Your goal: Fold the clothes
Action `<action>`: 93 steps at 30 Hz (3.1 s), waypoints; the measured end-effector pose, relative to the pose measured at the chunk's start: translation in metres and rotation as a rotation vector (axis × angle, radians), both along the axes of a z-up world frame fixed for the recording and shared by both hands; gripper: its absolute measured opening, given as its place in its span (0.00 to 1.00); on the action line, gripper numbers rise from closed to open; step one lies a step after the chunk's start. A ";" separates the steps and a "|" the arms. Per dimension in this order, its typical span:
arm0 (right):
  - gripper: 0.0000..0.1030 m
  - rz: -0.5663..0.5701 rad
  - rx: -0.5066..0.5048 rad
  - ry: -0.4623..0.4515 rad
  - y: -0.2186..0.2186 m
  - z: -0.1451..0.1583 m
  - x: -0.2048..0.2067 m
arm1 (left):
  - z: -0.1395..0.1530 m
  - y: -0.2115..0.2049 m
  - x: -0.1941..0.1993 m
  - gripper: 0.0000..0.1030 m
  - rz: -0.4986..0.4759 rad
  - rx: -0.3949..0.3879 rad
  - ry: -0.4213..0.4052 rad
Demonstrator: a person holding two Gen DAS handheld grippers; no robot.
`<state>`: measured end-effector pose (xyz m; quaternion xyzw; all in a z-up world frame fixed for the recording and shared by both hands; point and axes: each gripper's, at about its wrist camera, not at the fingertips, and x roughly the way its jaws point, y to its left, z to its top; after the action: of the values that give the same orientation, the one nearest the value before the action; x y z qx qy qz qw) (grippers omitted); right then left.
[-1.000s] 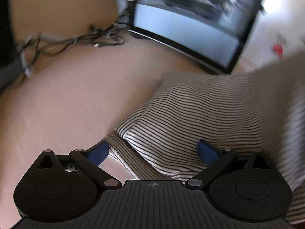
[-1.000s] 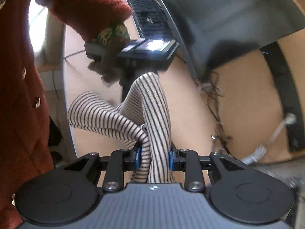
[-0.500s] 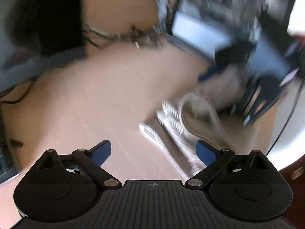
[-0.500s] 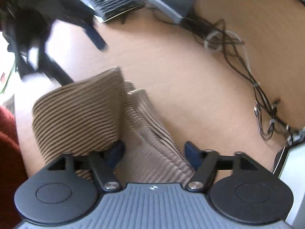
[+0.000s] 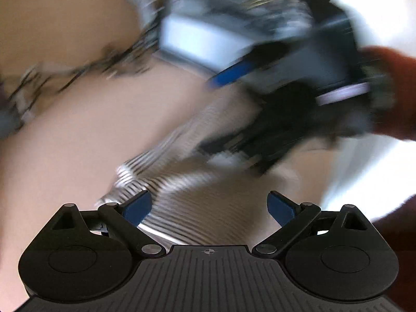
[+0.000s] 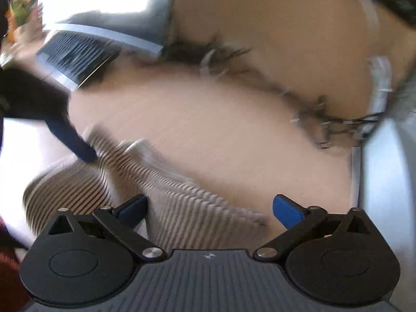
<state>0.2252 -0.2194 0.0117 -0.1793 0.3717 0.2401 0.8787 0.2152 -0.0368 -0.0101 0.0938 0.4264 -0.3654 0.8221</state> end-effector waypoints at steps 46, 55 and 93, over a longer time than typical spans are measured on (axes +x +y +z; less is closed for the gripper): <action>1.00 -0.511 0.365 0.347 -0.082 -0.002 -0.070 | -0.036 -0.011 0.104 1.00 -0.014 -0.068 0.156; 1.00 -0.495 0.627 0.626 -0.070 -0.039 -0.069 | -0.039 0.005 0.101 1.00 0.190 -0.117 0.174; 1.00 -0.397 0.453 0.337 -0.045 -0.036 -0.008 | -0.011 0.016 -0.013 0.90 0.398 -0.236 0.227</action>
<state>0.2175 -0.2645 -0.0245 0.1384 0.4764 0.1673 0.8520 0.2025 -0.0207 -0.0215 -0.1300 0.4806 -0.2519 0.8299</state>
